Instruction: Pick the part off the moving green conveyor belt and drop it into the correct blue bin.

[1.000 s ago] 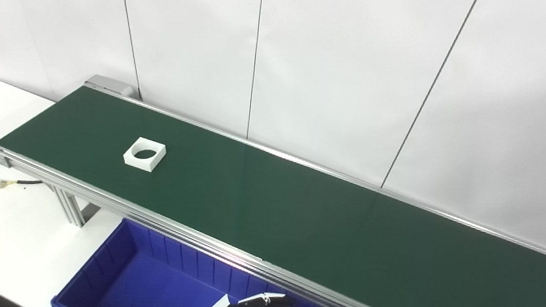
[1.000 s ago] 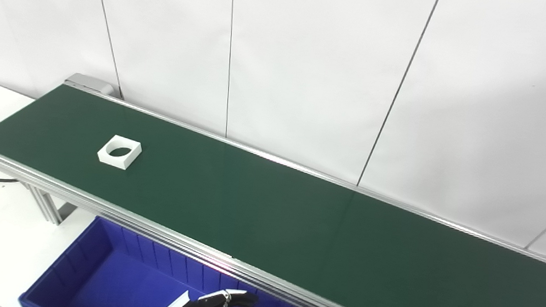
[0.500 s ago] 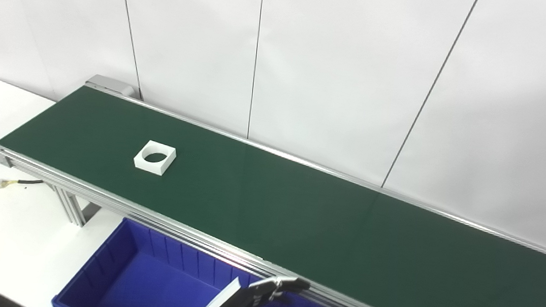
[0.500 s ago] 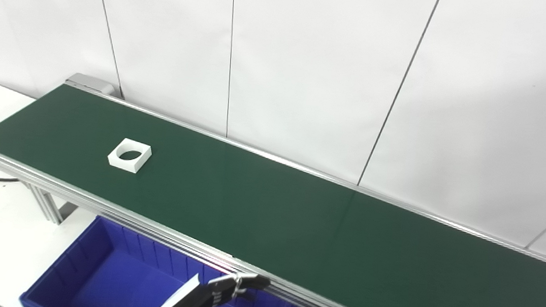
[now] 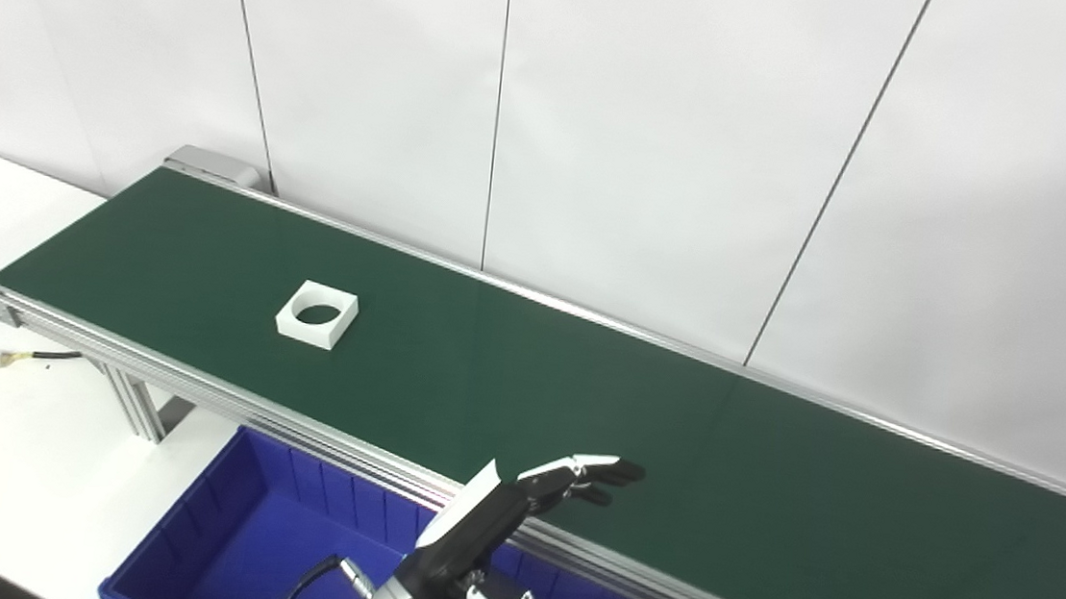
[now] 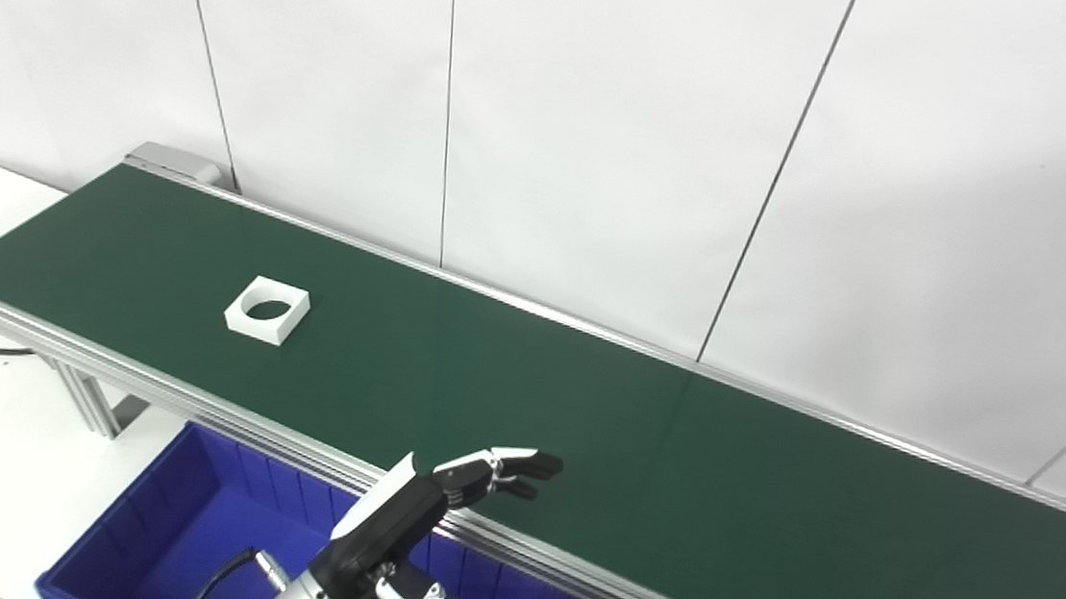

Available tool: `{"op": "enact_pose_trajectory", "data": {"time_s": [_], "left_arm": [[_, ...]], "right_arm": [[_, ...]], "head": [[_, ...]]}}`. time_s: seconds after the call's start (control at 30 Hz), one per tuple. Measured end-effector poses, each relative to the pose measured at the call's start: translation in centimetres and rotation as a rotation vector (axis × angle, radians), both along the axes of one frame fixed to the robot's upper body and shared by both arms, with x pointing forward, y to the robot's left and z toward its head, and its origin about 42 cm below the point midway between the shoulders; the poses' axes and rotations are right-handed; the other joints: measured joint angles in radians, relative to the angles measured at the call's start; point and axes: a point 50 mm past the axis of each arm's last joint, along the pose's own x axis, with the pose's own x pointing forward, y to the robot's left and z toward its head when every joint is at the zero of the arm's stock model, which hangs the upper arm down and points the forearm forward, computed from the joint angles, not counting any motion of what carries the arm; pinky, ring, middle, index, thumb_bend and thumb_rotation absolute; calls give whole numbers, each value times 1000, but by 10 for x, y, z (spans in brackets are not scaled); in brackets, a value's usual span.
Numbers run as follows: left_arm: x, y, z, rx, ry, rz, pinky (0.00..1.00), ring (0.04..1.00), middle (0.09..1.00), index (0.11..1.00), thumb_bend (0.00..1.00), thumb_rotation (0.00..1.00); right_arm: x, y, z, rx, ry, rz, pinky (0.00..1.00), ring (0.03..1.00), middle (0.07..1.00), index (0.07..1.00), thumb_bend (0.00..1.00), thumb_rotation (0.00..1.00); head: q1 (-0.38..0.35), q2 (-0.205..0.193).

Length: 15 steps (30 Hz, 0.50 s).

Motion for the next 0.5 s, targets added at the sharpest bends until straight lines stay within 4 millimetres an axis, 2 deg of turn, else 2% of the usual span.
{"op": "enact_pose_trajectory", "data": {"time_s": [0.13,0.3,0.5], "left_arm": [[5,1,4,17,-23,25,849,881,880,847,926,354],[11,3,6,86,-43,68,865,895,904,872,879,419],[24,5,13,156,-74,90,875,905,921,888,858,406]], "right_arm": [[-1,-1,0,-2,1,0,693,794,835,829,1000,268],[-1,-2,0,-4,1,0,685,786,829,828,1000,284],[-1,-3,0,-9,0,0,674,777,822,817,1000,285]], "head": [[-2,3],[6,0],[6,-2]]}}
